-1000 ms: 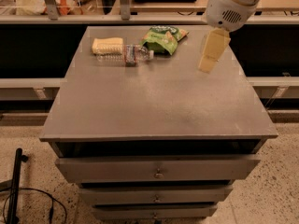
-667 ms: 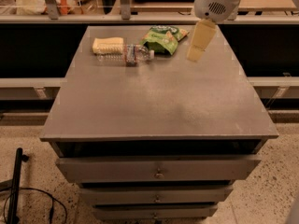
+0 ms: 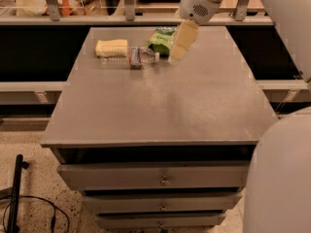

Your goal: Place water bottle upright

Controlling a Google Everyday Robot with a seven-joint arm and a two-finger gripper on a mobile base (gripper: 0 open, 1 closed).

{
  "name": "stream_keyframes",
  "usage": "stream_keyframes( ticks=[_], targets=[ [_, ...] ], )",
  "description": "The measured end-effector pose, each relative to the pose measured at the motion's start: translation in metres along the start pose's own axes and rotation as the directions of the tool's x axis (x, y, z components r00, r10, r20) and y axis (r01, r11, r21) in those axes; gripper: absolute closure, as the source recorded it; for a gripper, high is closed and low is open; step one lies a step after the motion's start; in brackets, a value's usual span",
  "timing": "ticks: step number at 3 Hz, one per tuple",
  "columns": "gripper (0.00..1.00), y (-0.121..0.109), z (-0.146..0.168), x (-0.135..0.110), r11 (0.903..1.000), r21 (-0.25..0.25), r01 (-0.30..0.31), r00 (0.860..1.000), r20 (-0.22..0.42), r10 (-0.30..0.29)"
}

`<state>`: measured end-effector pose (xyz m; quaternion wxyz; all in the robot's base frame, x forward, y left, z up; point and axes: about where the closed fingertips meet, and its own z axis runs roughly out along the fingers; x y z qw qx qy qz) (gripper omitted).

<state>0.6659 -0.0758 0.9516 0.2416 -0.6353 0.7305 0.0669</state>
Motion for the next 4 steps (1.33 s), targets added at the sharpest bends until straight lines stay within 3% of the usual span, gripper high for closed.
stream_keyframes(
  ticks=[1, 2, 4],
  targets=[
    [0.0, -0.001, 0.044, -0.037, 0.9999, -0.01, -0.008, 0.997, 0.082, 0.009],
    [0.0, -0.001, 0.044, -0.037, 0.9999, -0.011, -0.008, 0.997, 0.082, 0.009],
    [0.0, -0.002, 0.063, -0.051, 0.9975, 0.02, -0.068, 0.982, 0.178, 0.063]
  ],
)
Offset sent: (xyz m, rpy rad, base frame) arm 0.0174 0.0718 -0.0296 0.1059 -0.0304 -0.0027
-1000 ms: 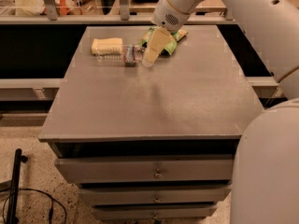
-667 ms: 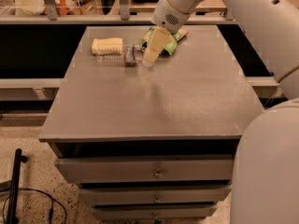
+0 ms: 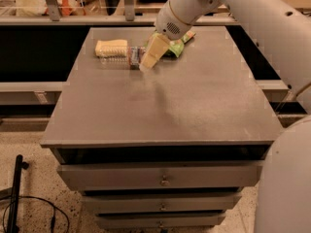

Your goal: Place water bottle upright

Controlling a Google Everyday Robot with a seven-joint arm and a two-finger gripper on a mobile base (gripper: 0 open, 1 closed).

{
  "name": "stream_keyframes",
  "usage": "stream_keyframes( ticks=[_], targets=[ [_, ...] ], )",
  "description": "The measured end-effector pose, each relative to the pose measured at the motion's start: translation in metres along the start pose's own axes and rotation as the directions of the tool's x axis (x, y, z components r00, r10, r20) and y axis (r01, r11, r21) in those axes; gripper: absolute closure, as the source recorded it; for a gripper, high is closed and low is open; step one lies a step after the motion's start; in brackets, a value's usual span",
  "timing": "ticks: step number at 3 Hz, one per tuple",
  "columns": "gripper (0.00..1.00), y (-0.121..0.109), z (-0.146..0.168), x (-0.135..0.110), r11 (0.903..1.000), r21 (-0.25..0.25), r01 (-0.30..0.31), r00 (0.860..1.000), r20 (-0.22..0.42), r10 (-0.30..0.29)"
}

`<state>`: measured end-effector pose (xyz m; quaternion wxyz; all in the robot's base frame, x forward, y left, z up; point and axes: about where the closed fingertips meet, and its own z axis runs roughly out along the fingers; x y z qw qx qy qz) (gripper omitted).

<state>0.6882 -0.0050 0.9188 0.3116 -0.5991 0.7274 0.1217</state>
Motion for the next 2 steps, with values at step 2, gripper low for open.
stream_keyframes(
  ticks=[2],
  targets=[
    [0.0, -0.01, 0.034, -0.024, 0.9989, 0.039, 0.024, 0.998, 0.06, -0.026]
  ],
)
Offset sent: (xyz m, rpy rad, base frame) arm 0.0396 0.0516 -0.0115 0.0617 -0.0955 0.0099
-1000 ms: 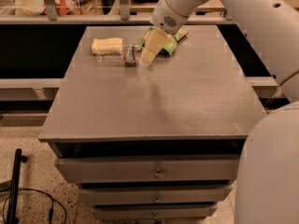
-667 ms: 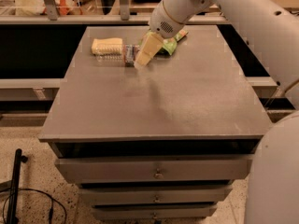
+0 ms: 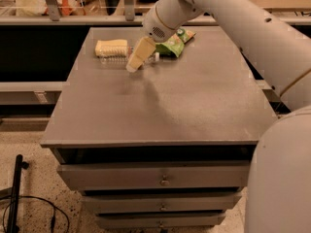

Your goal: Place water bottle upright

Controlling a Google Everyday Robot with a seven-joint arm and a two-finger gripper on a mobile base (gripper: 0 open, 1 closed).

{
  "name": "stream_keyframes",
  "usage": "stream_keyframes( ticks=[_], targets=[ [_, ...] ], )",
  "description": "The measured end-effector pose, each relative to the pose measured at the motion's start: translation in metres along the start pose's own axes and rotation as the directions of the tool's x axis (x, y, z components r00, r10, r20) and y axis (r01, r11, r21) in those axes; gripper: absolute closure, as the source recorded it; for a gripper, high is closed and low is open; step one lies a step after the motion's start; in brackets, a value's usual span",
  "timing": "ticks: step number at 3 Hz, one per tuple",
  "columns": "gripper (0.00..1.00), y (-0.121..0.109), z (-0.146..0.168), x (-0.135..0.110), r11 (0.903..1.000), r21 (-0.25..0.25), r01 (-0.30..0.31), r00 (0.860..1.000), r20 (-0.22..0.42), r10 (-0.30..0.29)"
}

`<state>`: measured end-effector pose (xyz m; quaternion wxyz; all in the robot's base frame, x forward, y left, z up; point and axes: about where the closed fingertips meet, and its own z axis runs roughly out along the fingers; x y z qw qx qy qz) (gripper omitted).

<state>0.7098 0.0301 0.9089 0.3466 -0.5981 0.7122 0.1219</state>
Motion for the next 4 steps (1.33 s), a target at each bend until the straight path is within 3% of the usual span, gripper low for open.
stream_keyframes(
  ticks=[3, 4],
  targets=[
    [0.0, -0.031, 0.063, -0.003, 0.9993, -0.032, 0.021, 0.999, -0.04, -0.023],
    [0.18, -0.031, 0.078, -0.002, 0.9967, -0.07, 0.042, 0.997, -0.068, -0.046]
  ],
)
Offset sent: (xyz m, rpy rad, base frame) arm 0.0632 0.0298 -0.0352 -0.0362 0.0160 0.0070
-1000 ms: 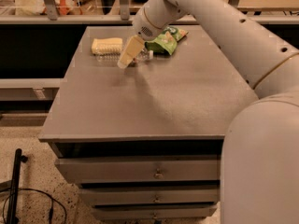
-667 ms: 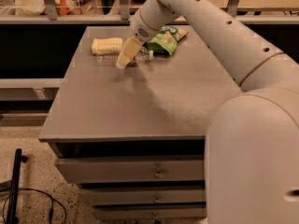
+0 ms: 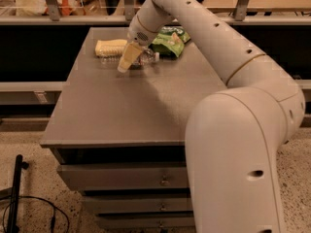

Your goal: Place water bottle upright

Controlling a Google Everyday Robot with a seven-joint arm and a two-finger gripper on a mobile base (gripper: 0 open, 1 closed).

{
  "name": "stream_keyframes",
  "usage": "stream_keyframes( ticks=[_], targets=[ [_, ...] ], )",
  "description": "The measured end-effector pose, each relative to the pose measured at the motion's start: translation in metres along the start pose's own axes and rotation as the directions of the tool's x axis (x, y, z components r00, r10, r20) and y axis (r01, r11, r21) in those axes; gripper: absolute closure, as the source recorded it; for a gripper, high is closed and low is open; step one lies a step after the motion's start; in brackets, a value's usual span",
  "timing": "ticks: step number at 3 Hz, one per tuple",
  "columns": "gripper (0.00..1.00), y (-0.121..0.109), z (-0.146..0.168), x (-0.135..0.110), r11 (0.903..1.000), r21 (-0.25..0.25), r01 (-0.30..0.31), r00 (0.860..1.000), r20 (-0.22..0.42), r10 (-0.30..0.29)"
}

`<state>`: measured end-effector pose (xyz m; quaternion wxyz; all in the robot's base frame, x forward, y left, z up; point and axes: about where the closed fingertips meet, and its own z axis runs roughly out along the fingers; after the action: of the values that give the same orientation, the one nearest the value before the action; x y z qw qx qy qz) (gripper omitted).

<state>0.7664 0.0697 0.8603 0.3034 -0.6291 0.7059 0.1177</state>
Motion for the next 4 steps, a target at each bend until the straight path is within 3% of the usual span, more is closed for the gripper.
stream_keyframes(
  ticks=[2, 3, 4],
  targets=[
    [0.64, -0.003, 0.007, -0.006, 0.997, -0.045, 0.063, 0.997, -0.041, -0.064],
    [0.88, 0.001, -0.024, -0.008, 0.995, -0.05, 0.086, 0.995, -0.037, -0.088],
    [1.0, 0.01, -0.068, -0.005, 0.9901, -0.045, 0.133, 0.986, -0.092, -0.137]
  ],
)
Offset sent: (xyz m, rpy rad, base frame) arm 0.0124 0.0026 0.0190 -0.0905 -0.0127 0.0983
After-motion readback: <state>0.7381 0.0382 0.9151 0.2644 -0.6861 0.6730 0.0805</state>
